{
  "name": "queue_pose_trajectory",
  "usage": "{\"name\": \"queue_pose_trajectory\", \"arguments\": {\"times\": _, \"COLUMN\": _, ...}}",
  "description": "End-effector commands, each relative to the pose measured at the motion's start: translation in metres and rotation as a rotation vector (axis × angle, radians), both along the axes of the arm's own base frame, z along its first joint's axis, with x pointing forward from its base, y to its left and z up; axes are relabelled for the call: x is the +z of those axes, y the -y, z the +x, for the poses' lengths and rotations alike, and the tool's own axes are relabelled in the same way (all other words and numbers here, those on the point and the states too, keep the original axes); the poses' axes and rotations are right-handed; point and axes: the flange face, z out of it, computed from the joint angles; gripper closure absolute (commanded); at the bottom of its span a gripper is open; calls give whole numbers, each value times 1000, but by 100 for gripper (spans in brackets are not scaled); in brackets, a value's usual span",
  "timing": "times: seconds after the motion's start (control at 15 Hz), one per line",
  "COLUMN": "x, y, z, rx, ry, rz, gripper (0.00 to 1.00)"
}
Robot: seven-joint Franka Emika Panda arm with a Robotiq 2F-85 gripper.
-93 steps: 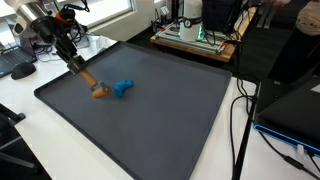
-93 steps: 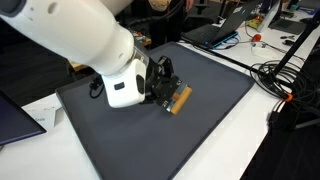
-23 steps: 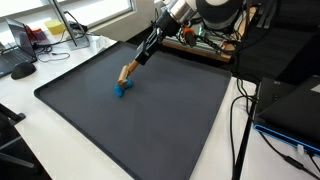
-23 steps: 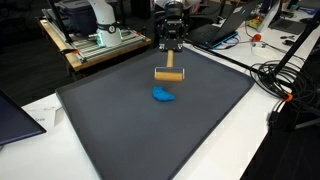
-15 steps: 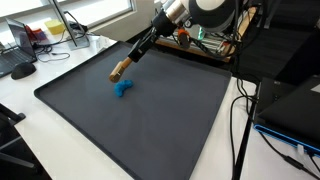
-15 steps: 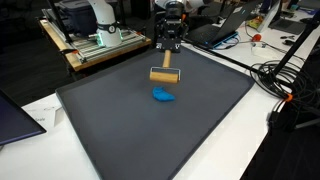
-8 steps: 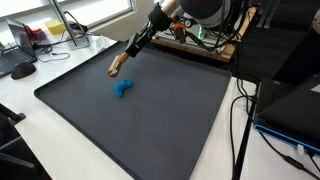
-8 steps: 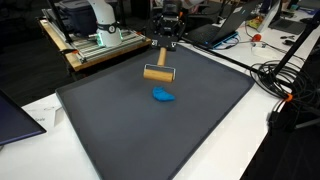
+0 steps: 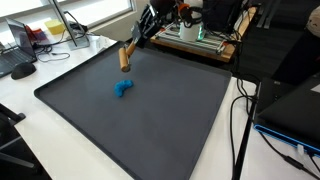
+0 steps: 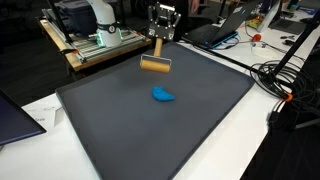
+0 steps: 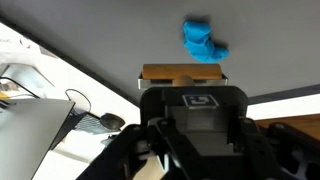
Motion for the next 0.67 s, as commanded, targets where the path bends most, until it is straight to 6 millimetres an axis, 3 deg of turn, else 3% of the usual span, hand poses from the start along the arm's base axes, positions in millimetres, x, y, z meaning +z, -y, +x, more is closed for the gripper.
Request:
{"name": "queue_pose_trajectory", "arguments": {"times": 0.0, "x": 29, "y": 2, "z": -12, "rx": 153, "ry": -105, "rz": -4, "gripper": 78}}
{"name": "queue_pose_trajectory", "arguments": {"times": 0.4, "x": 63, "y": 7, "z": 10, "rx": 446, "ry": -207, "rz": 17, "gripper": 78}}
{"name": "queue_pose_trajectory", "arguments": {"times": 0.47, "x": 47, "y": 1, "z": -2, "rx": 368, "ry": -181, "rz": -3, "gripper": 53}}
{"name": "queue_pose_trajectory", "arguments": {"times": 0.6, "x": 59, "y": 6, "z": 5, "rx": 413, "ry": -183, "rz": 5, "gripper": 53}}
